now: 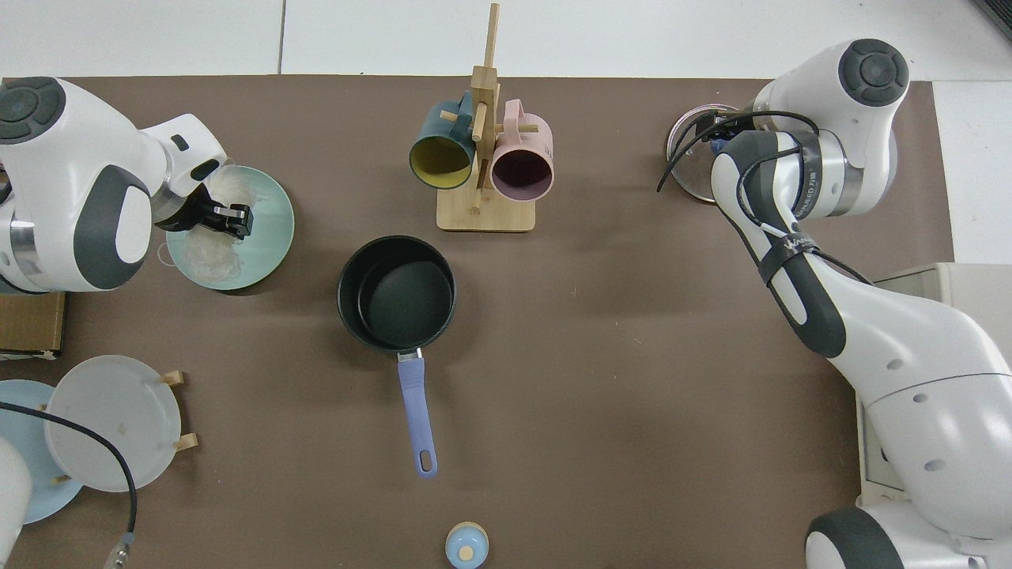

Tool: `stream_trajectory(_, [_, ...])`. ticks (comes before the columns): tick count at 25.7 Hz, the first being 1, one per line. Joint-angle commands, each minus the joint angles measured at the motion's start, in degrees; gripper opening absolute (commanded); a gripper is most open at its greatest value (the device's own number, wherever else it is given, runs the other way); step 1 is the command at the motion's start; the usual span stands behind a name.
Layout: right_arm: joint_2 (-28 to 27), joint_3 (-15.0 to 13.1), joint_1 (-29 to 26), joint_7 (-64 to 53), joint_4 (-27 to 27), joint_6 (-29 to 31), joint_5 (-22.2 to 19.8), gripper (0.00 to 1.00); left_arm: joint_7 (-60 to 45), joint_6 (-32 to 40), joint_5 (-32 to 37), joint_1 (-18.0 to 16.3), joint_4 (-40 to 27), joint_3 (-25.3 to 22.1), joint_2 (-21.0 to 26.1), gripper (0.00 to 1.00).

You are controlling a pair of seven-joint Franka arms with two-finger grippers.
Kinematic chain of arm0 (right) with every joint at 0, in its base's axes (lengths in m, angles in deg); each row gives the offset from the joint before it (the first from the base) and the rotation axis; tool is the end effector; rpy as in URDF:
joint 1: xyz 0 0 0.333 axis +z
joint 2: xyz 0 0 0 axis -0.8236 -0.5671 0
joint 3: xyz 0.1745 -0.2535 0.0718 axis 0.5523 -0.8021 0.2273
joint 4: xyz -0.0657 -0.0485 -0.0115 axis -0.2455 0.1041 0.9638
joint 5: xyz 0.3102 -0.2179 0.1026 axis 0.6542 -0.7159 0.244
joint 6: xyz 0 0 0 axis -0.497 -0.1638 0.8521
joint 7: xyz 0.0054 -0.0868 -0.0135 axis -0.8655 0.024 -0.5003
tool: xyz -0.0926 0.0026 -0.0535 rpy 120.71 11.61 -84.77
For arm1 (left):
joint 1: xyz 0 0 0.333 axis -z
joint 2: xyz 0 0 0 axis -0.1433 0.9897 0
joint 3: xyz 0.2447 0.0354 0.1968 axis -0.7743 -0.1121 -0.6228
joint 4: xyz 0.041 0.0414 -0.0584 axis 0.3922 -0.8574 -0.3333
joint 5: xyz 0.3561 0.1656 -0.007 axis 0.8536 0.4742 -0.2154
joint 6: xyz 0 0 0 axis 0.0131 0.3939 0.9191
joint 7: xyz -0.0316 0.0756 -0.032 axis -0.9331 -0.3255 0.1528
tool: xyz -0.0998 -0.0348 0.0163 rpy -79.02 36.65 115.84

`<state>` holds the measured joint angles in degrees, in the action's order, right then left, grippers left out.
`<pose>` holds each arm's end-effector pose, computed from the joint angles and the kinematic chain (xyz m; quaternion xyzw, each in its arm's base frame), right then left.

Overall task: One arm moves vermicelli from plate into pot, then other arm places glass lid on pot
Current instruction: 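Carry the vermicelli over the black saucepan with the left gripper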

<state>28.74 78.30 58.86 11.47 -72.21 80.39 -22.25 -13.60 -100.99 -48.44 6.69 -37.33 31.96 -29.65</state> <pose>0.7860 0.0145 0.3271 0.9916 -0.0591 0.1143 0.0139 0.6604 -0.0492 0.4077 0.9977 -0.0651 -0.0198 0.0064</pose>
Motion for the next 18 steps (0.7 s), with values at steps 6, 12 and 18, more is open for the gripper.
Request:
stream_trajectory(6, [2.42, 0.31, -0.08, -0.7, -3.62, 1.56, 1.42, 0.8, -15.25, 3.29, 0.43, 1.2, -2.95, 8.97, -3.54, 0.0])
stream_trajectory(12, [3.21, 0.31, -0.08, -0.26, -5.11, 1.56, 1.42, 0.65, -29.31, 2.94, 0.43, 1.28, -4.71, 16.62, -4.16, 0.0])
stream_trajectory(18, [3.74, 0.31, -0.07, -0.26, -6.08, 1.65, 1.6, 0.69, -32.58, -0.47, 0.43, 1.2, -10.41, 19.53, -6.09, 0.0])
